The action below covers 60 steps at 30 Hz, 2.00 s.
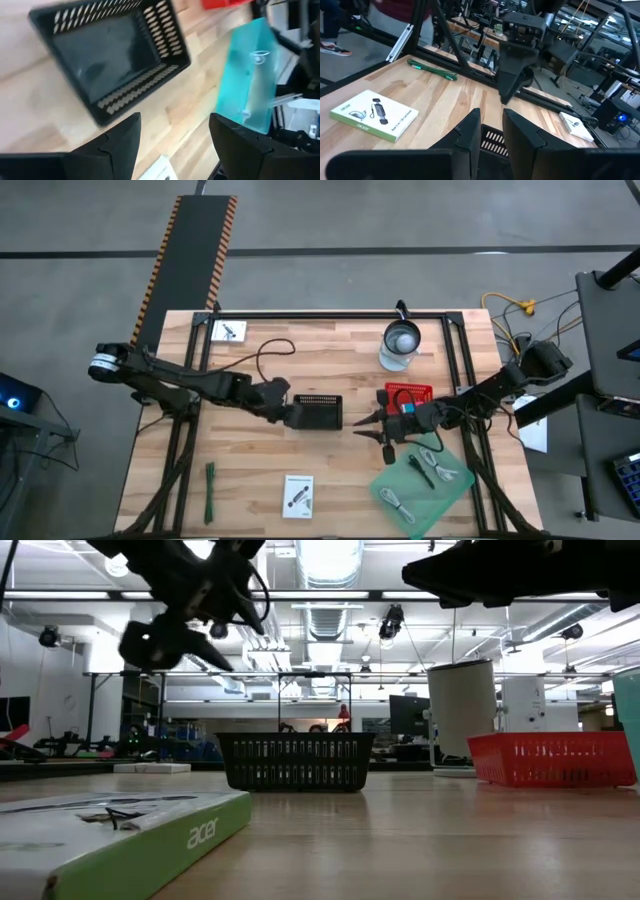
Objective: Pick and place items into bin
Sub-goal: Put the green charger cable into the blue bin
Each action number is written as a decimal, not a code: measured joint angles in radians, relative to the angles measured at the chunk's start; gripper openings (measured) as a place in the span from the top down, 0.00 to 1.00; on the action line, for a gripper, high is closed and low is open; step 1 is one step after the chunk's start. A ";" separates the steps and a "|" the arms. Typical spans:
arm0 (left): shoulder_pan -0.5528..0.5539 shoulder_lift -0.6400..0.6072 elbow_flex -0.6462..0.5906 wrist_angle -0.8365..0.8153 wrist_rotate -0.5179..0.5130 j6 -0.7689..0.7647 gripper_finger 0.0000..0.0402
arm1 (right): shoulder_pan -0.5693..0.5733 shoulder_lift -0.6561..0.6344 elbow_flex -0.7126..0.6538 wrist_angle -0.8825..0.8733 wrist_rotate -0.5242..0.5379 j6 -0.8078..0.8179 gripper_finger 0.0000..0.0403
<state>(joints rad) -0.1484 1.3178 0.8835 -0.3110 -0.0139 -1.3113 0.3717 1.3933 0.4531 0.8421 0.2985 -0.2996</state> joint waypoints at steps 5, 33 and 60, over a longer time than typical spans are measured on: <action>-0.048 0.001 0.010 -0.088 0.003 -0.099 0.45 | 0.000 0.000 0.000 -0.002 0.000 0.000 0.83; -0.387 0.033 0.005 -0.384 0.195 -0.807 0.45 | 0.001 0.000 0.000 -0.001 0.000 -0.027 0.83; -0.511 0.157 -0.003 -0.381 0.456 -1.013 0.45 | 0.000 0.001 0.003 -0.001 0.000 -0.041 0.83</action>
<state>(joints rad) -0.6592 1.4751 0.8806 -0.6918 0.4422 -2.3243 0.3717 1.3941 0.4561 0.8415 0.2989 -0.3408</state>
